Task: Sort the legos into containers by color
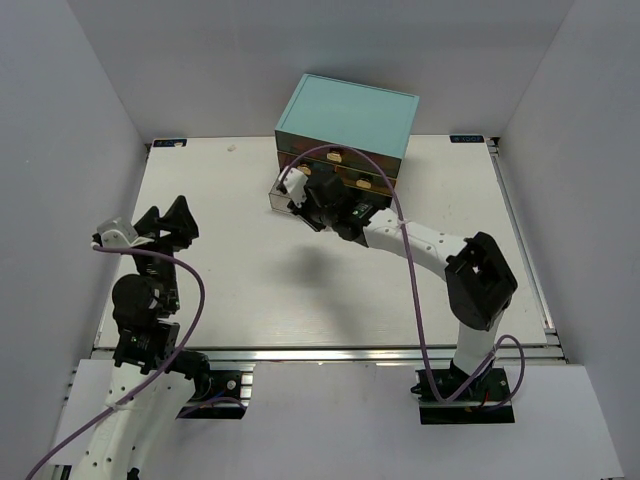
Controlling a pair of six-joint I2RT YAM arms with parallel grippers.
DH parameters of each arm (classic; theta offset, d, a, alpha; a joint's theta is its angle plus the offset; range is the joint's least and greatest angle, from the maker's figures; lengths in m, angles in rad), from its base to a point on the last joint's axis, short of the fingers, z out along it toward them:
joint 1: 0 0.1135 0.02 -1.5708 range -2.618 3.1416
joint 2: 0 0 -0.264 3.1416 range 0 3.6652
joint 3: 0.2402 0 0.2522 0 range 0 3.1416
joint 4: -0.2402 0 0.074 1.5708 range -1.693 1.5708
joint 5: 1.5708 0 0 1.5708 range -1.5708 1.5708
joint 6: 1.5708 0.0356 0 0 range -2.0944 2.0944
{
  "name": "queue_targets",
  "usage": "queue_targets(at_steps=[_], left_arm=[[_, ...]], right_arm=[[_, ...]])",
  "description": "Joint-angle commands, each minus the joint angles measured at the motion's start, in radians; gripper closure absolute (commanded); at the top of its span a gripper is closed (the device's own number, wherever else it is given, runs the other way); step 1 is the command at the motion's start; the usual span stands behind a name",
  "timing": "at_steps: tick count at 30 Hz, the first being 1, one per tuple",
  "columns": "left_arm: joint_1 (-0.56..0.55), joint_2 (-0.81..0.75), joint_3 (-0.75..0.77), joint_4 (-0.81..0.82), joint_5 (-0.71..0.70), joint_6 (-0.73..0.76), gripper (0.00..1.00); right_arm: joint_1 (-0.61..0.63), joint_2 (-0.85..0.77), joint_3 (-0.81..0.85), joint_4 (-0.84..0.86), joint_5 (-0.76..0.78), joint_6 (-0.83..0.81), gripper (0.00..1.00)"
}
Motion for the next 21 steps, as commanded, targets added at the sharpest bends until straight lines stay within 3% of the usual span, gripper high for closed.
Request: queue_targets(at_steps=[1, 13, 14, 17, 21], left_arm=[[-0.002, 0.02, -0.007, 0.013, 0.027, 0.005, 0.25], [-0.002, 0.04, -0.012, 0.018, 0.037, 0.007, 0.25], [-0.002, 0.041, -0.013, 0.018, 0.039, 0.008, 0.25], [-0.002, 0.043, -0.012, 0.021, 0.044, 0.007, 0.25], [-0.002, 0.045, -0.012, 0.019, 0.05, 0.004, 0.25]], right_arm=[[-0.035, -0.018, -0.031, 0.081, 0.123, -0.069, 1.0], [-0.16, 0.117, 0.099, 0.083, 0.264, -0.133, 1.0], [-0.16, 0.123, 0.11, 0.072, 0.265, -0.135, 0.84], [-0.167, 0.128, 0.122, 0.044, 0.246, -0.139, 0.52], [-0.184, 0.105, 0.118, 0.026, 0.197, -0.125, 0.46]])
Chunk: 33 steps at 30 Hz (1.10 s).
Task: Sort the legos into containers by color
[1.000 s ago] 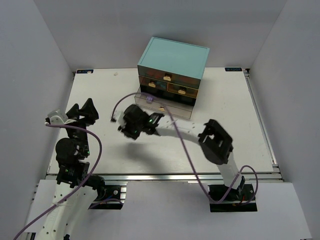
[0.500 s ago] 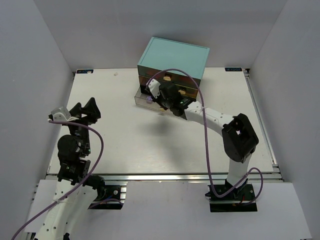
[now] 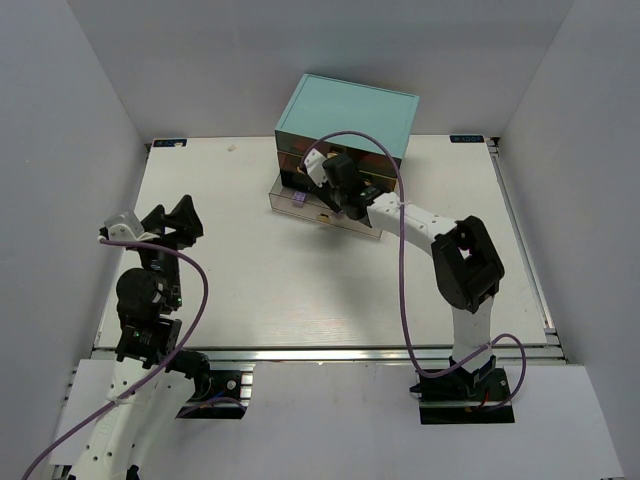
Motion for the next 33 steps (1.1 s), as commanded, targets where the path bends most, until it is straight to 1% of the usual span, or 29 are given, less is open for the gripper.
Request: queue_targets(at_steps=[1, 4, 5, 7, 8, 9, 11, 13, 16, 19, 20, 22, 23, 24, 28, 29, 31, 32, 33], left_arm=[[-0.002, 0.004, -0.011, 0.018, 0.023, 0.005, 0.26], [-0.002, 0.004, -0.01, 0.018, 0.025, 0.004, 0.25], [-0.002, 0.004, -0.01, 0.018, 0.025, 0.004, 0.25], [-0.002, 0.004, -0.01, 0.018, 0.025, 0.004, 0.25], [-0.002, 0.004, -0.01, 0.018, 0.026, 0.004, 0.26], [-0.002, 0.003, -0.01, 0.018, 0.025, 0.002, 0.25], [-0.002, 0.004, -0.008, 0.02, 0.029, 0.004, 0.25], [-0.002, 0.004, -0.011, 0.02, 0.028, 0.004, 0.26], [-0.002, 0.007, -0.011, 0.02, 0.031, 0.005, 0.26], [-0.002, 0.01, -0.01, 0.018, 0.029, 0.005, 0.26], [-0.002, 0.01, -0.008, 0.018, 0.028, 0.005, 0.26], [-0.002, 0.013, -0.01, 0.02, 0.028, 0.007, 0.26], [-0.002, 0.013, -0.01, 0.02, 0.029, 0.007, 0.26], [-0.002, 0.013, -0.01, 0.02, 0.029, 0.007, 0.26], [-0.002, 0.016, -0.011, 0.02, 0.029, 0.007, 0.26], [-0.002, 0.018, -0.011, 0.02, 0.031, 0.007, 0.26], [-0.002, 0.016, -0.01, 0.021, 0.032, 0.005, 0.26], [-0.002, 0.016, -0.008, 0.02, 0.032, 0.007, 0.26], [-0.002, 0.018, -0.01, 0.02, 0.032, 0.007, 0.26]], right_arm=[[-0.014, -0.043, 0.04, -0.01, -0.037, 0.01, 0.46], [-0.02, -0.071, 0.036, -0.031, -0.086, 0.011, 0.46], [-0.022, -0.09, 0.037, -0.063, -0.153, 0.001, 0.49], [-0.026, -0.114, 0.032, -0.117, -0.263, -0.094, 0.74], [-0.028, -0.127, 0.016, -0.149, -0.429, -0.148, 0.9], [-0.031, -0.156, 0.0, -0.219, -0.515, -0.221, 1.0], [-0.025, -0.183, -0.074, -0.24, -0.606, -0.367, 1.0], [-0.02, -0.174, -0.09, -0.298, -0.654, -0.435, 1.0], [-0.019, -0.089, -0.037, -0.392, -0.628, -0.464, 1.0], [-0.023, -0.029, -0.018, -0.388, -0.575, -0.455, 1.0], [-0.025, -0.023, -0.026, -0.36, -0.512, -0.441, 1.0], [-0.023, 0.004, -0.034, -0.284, -0.44, -0.389, 1.0], [-0.023, 0.015, -0.026, -0.274, -0.37, -0.377, 1.0], [-0.023, 0.036, -0.02, -0.256, -0.337, -0.345, 1.0], [-0.026, 0.066, -0.04, -0.113, -0.063, -0.305, 1.0], [-0.025, 0.069, -0.046, -0.046, -0.033, -0.305, 1.0], [-0.025, 0.073, -0.069, 0.014, 0.052, -0.312, 1.0], [-0.026, 0.084, -0.07, 0.069, 0.079, -0.312, 1.0], [-0.028, 0.092, -0.067, 0.083, 0.094, -0.323, 1.0]])
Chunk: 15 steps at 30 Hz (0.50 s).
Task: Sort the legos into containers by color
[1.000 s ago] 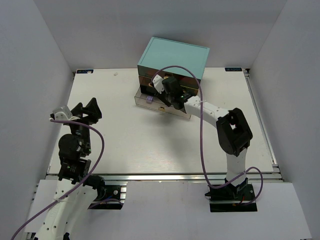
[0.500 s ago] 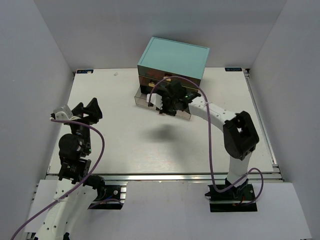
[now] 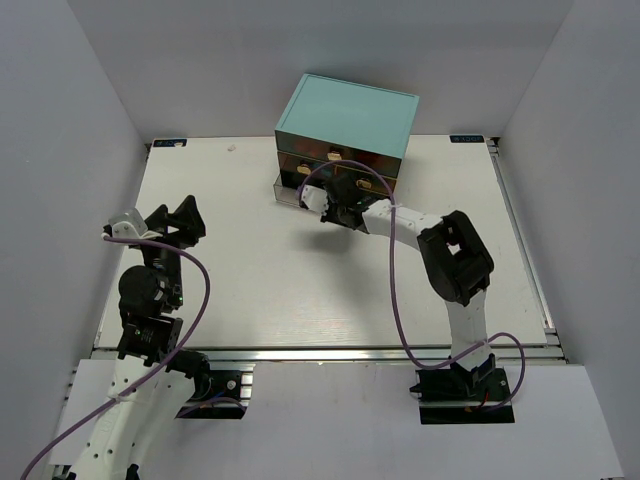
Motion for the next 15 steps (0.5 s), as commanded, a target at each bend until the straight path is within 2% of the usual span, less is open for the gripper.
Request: queue_targets(at_steps=[1, 10, 15], left_arm=[[-0.002, 0.003, -0.004, 0.018, 0.012, 0.007, 0.26], [-0.002, 0.013, -0.004, 0.02, 0.005, 0.008, 0.26], [-0.002, 0.013, -0.006, 0.02, 0.001, 0.01, 0.26]], right_arm=[[-0.015, 0.02, -0.002, 0.215, 0.227, -0.003, 1.0], [-0.021, 0.112, 0.021, 0.396, 0.373, -0.066, 1.0], [-0.03, 0.128, 0.023, 0.428, 0.387, -0.104, 1.0]])
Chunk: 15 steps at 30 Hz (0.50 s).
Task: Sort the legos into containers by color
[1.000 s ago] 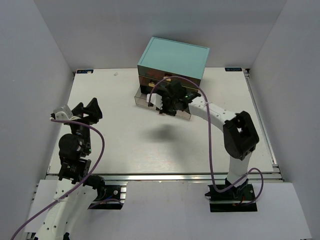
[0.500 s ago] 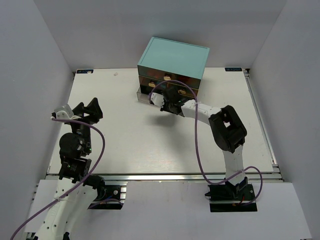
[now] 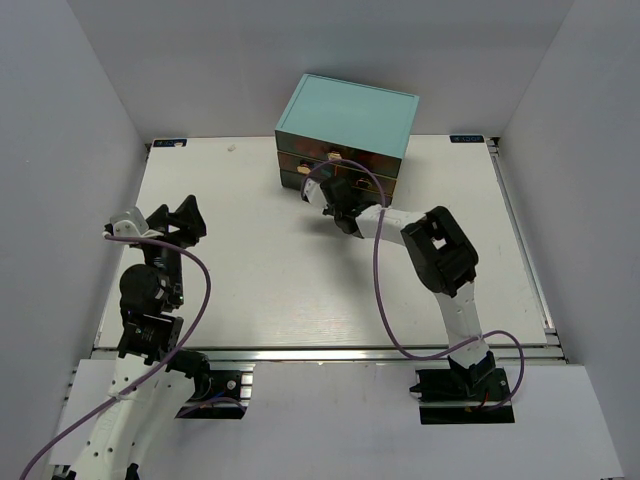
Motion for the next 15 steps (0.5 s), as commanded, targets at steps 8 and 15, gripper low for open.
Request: queue_targets(at_steps=[8, 15], left_arm=[[-0.002, 0.01, -0.007, 0.029, 0.03, 0.009, 0.26], [-0.002, 0.111, -0.003, 0.07, 0.294, 0.029, 0.05]], right_arm=[[-0.005, -0.277, -0.028, -0.436, -0.638, 0.154, 0.99], [-0.066, -0.656, -0.3, -0.341, -0.969, 0.441, 0.11]])
